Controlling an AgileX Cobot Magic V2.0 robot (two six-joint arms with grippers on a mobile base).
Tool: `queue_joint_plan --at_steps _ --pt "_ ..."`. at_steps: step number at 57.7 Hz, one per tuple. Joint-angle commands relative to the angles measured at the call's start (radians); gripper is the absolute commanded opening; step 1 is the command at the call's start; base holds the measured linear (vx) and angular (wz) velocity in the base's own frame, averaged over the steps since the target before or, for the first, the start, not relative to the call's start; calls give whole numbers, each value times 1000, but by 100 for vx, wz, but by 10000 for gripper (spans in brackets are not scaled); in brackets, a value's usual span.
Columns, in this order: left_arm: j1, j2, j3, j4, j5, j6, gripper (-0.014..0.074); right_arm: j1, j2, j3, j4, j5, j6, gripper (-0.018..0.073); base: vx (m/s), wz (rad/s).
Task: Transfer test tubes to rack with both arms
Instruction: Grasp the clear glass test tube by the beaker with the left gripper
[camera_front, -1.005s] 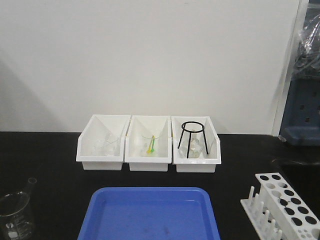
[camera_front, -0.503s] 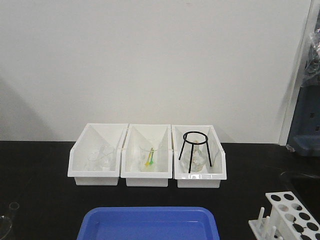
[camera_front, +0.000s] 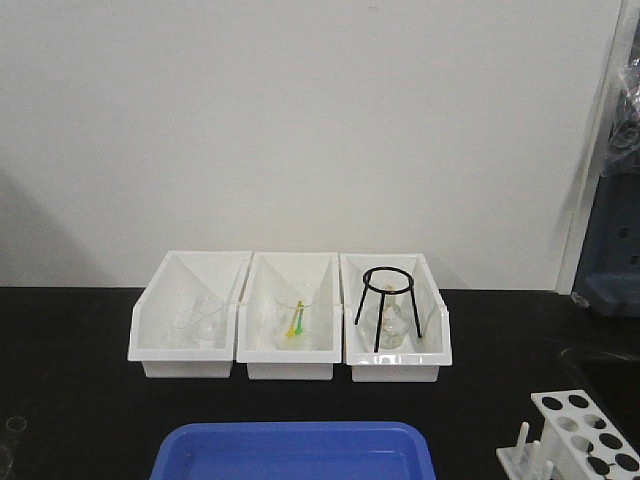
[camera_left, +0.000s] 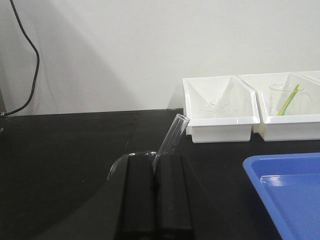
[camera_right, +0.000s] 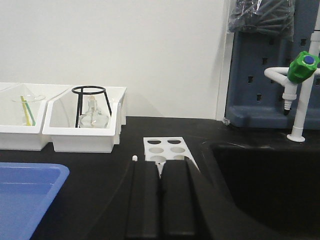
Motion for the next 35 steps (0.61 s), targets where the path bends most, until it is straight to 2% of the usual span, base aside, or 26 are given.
queue_joint_plan --at_steps 1,12,24,29,35 --pt "-1 -12 -27 -4 -78 -9 -4 -8 -6 14 -6 -81 -4 -8 0 0" --pt "-1 -12 -27 -4 -86 -7 -4 -8 -6 14 -7 -99 -4 -8 0 0" --pt "-1 -12 -27 -5 -186 -11 -4 -8 -6 14 -6 -171 -4 -8 0 0" --pt "-1 -12 -41 -5 -260 -64 -4 -8 -6 -4 -3 -237 0 -8 0 0" --pt "-1 -10 -113 -5 -290 -121 -1 -8 12 -103 -3 -188 -1 -8 0 0"
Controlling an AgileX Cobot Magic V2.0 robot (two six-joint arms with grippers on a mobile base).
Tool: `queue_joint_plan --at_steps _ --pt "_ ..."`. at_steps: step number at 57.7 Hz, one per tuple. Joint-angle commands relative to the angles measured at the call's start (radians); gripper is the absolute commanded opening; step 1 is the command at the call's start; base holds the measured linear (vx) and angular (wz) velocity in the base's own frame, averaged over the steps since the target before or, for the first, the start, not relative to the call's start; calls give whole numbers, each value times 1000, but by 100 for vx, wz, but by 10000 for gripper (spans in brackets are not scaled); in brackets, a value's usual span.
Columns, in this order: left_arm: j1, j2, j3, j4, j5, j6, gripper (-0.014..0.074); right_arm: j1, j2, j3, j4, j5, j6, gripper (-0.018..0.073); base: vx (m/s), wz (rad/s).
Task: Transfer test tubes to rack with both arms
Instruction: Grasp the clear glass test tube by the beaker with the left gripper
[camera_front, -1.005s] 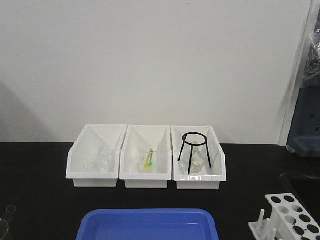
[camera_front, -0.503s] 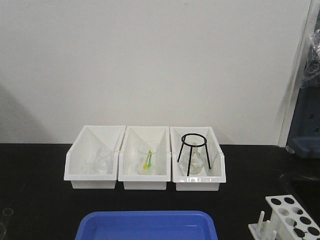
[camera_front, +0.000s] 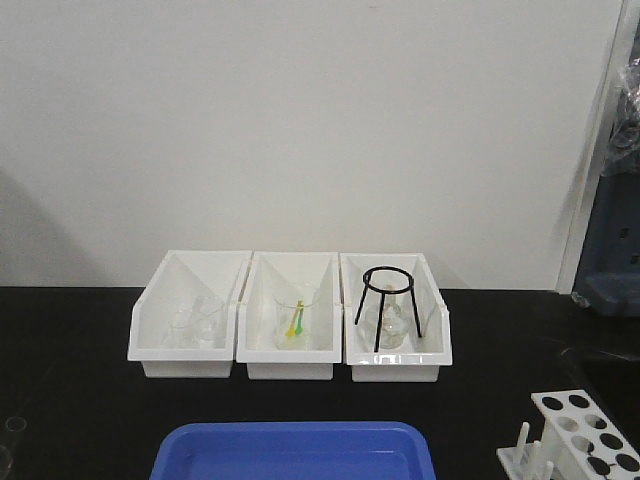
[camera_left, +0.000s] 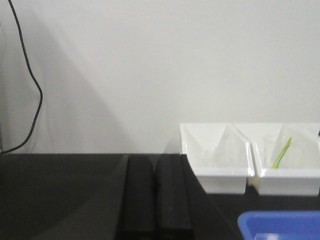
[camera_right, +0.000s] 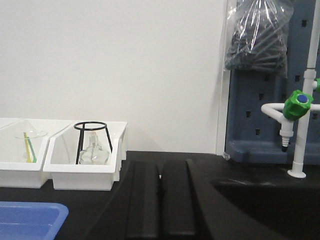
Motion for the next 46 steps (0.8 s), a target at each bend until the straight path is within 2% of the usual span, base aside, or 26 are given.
queue_joint_plan --at_steps 1,6,13,19,25,30,46 --pt "-1 -10 -100 -5 -117 -51 0 -8 17 -113 -4 -49 -1 -8 0 0" --pt "-1 0 -185 -5 -70 -49 10 -8 67 -215 -4 10 -2 -8 0 0" --pt "-1 73 -314 -1 77 -46 38 -8 157 -329 -7 21 -6 -6 0 0" --pt "-1 162 -369 34 181 36 69 -8 236 -364 -24 47 -8 -1 0 0" --pt "-1 249 -367 83 180 133 105 -8 320 -363 -24 44 -8 6 0 0" --pt "-1 317 -367 83 166 180 137 -8 372 -363 -24 36 -8 22 0 0" --pt "-1 475 -367 78 152 179 234 -8 508 -363 -24 7 -7 144 0 0"
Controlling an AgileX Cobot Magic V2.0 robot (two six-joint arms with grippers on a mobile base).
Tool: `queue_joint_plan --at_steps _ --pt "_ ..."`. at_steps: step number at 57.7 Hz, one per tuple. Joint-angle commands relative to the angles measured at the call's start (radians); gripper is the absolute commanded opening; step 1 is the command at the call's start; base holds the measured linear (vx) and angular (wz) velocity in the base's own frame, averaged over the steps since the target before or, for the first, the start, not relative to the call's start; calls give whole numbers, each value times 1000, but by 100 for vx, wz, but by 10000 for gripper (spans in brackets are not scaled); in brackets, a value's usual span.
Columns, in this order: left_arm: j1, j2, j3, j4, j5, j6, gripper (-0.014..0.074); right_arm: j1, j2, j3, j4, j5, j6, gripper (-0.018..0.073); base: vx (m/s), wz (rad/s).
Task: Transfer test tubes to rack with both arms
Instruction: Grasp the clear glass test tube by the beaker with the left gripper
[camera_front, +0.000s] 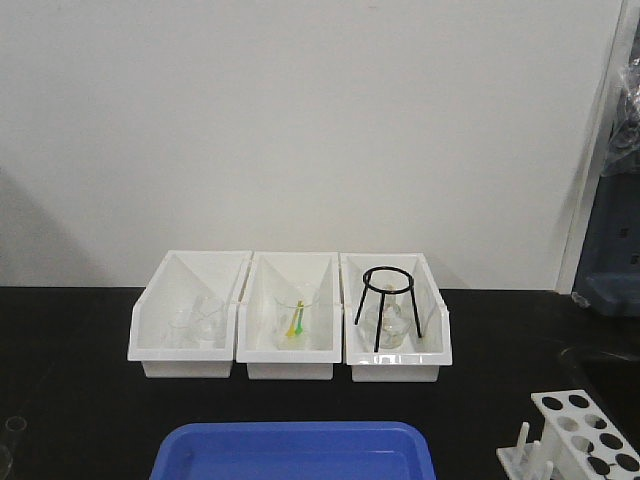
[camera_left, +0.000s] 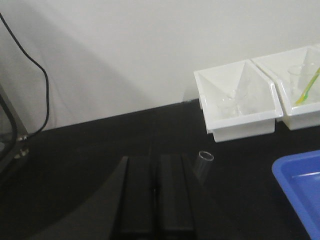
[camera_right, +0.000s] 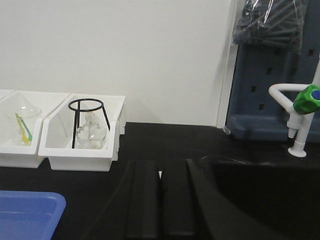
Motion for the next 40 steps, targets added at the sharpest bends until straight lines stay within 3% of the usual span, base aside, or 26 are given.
queue_joint_plan --at_steps 1,12,20,40 --pt "-1 51 -33 -3 -86 2 249 -8 43 -34 -12 -94 -6 153 0 0" --pt "-1 138 -33 -3 -87 2 407 -8 83 -34 -12 -94 -4 268 0 0" --pt "-1 175 -33 -6 -96 2 479 -8 95 -34 -11 -102 -4 295 0 0" --pt "-4 325 -33 -4 -125 55 493 -8 100 -34 -2 -82 -4 308 0 0"
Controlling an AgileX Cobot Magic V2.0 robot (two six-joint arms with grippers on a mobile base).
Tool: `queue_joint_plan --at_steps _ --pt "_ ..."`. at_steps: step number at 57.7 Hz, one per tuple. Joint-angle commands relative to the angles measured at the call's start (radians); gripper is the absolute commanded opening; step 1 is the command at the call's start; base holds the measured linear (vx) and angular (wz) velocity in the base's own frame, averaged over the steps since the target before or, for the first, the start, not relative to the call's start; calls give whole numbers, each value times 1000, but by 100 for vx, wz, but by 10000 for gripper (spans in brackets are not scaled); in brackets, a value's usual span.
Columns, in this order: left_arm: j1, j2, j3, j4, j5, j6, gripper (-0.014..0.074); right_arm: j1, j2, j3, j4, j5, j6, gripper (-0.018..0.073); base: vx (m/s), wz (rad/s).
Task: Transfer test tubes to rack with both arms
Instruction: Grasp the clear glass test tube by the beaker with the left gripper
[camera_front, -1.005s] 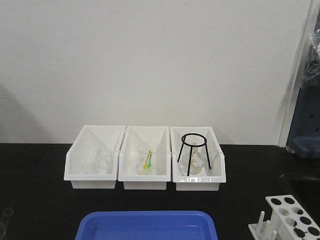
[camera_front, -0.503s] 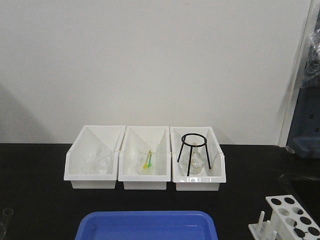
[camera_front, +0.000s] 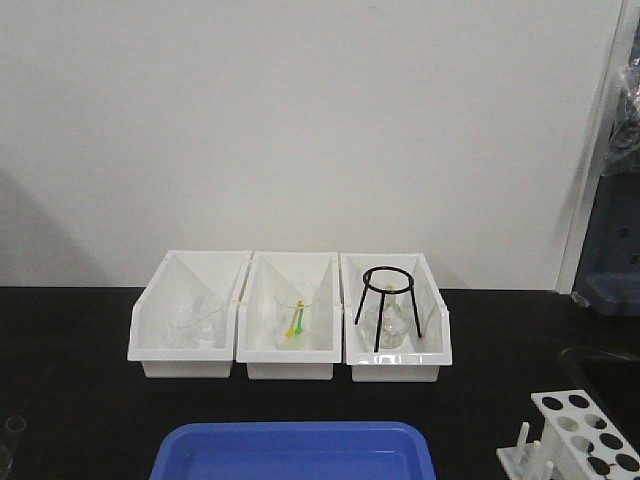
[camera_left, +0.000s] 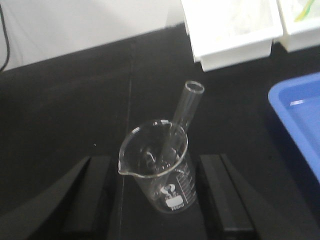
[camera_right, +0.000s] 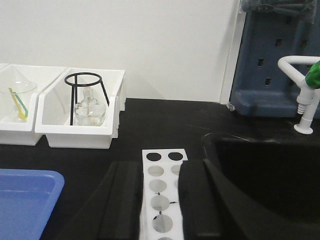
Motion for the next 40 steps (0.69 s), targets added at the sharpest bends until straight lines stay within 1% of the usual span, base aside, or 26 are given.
queue_joint_plan --at_steps 1,10,14,20,23,30,40 --pt "-4 40 -33 -3 -124 9 493 -8 10 -34 -3 -67 -4 312 0 0" --pt "-39 130 -33 -3 -208 9 493 -8 10 -34 -3 -15 -4 373 0 0" --pt "-62 165 -33 0 -222 11 493 -8 10 -34 -3 2 -4 404 0 0" --pt "-79 221 -33 2 -270 40 495 -8 10 -34 -5 11 -4 443 0 0" --pt "-79 246 -33 2 -323 47 500 -8 10 -34 -5 11 -4 450 0 0" --pt "-79 317 -33 2 -486 53 512 -8 10 -34 -5 13 -4 450 0 0" --pt "-79 446 -33 1 -620 82 519 -8 10 -34 -5 14 -4 450 0 0"
